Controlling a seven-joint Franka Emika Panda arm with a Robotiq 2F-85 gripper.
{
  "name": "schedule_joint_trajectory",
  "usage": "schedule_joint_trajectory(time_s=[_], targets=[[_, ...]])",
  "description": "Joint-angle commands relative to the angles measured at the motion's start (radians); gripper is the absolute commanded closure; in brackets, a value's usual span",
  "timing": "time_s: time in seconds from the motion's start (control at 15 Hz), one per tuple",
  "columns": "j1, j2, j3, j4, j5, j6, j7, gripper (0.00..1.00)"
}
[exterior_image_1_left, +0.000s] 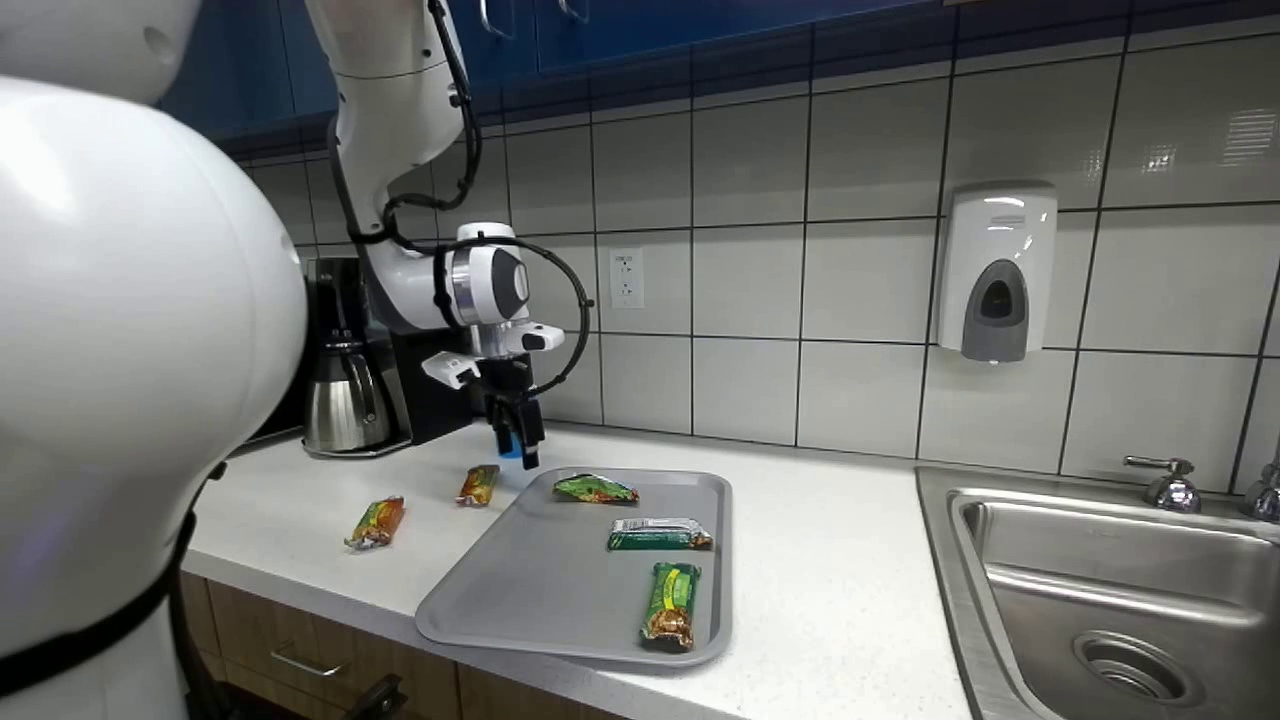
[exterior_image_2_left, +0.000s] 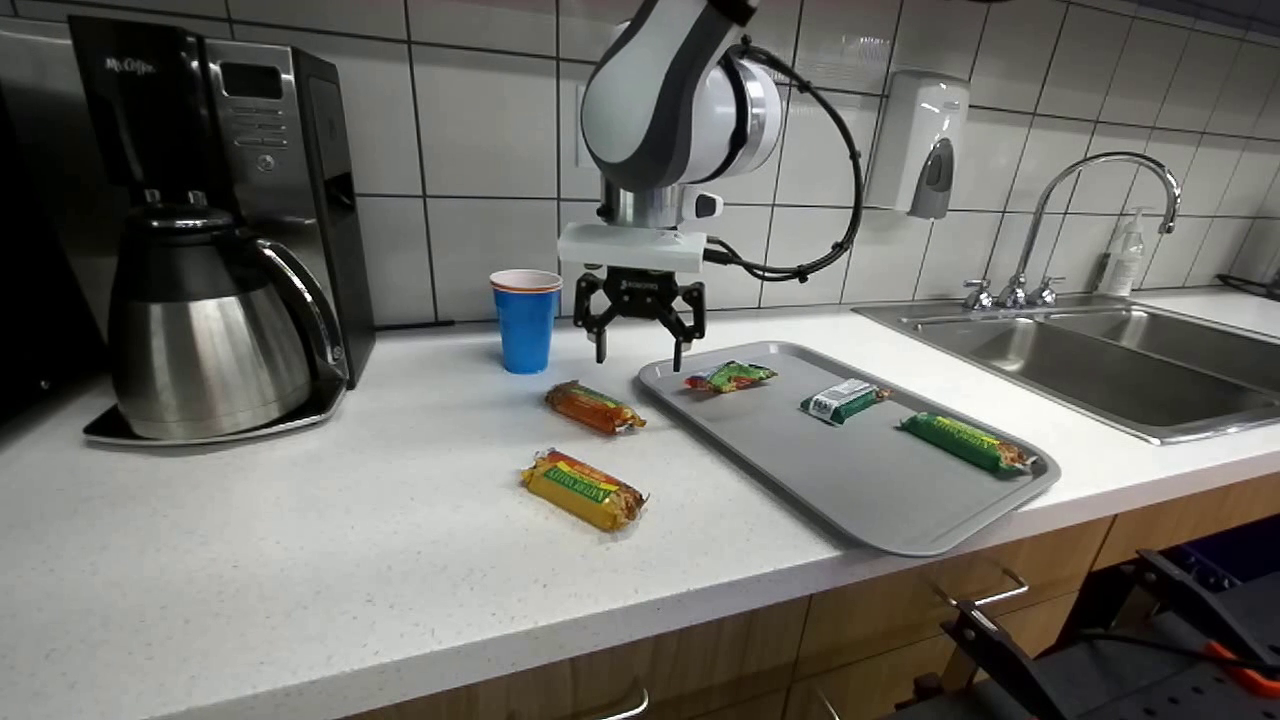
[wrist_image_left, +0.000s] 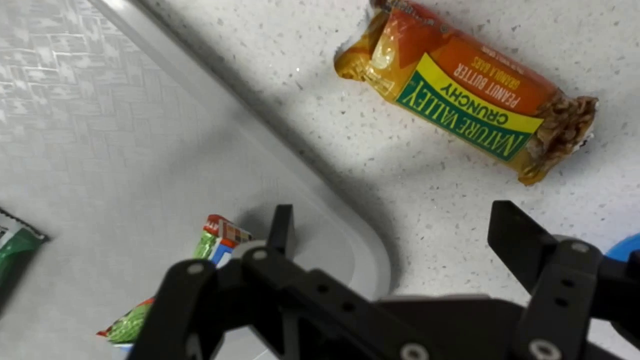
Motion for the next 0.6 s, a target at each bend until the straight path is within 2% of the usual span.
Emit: schedule_joint_trajectory(time_s=[0.0, 0.53], targets=[[-0.013, 0.032, 0.032, 0.053, 0.008, -0.004, -0.122, 0.0], [-0.035, 0.047, 0.095, 0.082, 0.063, -0.035, -0.48, 0.0]])
